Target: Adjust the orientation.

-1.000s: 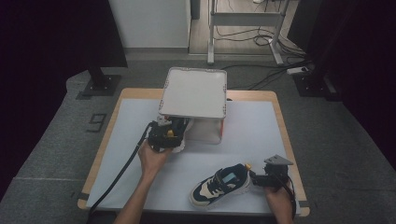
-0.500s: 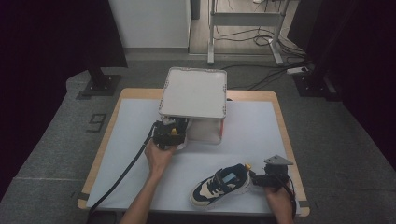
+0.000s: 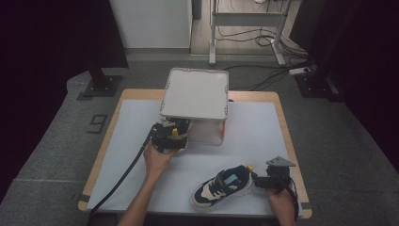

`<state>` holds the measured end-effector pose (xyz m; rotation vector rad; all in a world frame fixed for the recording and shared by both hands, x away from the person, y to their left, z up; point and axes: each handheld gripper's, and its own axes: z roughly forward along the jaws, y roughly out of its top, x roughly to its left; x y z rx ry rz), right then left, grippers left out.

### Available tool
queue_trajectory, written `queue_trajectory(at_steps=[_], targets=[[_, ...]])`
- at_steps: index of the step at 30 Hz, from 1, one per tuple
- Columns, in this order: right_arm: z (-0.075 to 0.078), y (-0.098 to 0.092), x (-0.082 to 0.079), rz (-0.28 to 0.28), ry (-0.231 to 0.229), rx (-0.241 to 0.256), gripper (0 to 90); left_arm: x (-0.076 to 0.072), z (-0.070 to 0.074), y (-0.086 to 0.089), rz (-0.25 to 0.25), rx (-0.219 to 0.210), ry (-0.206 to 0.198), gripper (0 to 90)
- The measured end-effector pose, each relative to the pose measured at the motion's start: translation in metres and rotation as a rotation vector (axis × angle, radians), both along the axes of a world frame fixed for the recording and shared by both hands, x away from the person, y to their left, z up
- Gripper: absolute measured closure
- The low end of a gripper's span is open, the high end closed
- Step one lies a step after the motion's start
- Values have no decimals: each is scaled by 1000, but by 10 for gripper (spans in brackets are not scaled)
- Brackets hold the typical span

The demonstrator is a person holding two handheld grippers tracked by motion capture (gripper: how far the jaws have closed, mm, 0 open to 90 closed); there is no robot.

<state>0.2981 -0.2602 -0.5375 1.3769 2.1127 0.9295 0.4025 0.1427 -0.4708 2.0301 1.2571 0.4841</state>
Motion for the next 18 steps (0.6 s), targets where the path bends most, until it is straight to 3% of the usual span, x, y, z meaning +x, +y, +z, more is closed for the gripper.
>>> queue_trajectory(at_steps=[5,10,11,18], targets=[[0,0,0,-1,-2,0,72,-22,8,14,-21,-7,-23,251],[0,0,0,-1,-2,0,72,-42,9,24,-71,-53,-41,447],[0,0,0,-1,-2,0,72,-43,8,25,-82,-57,-42,543],[0,0,0,-2,-4,-2,72,-34,-4,21,-98,-107,-22,697]])
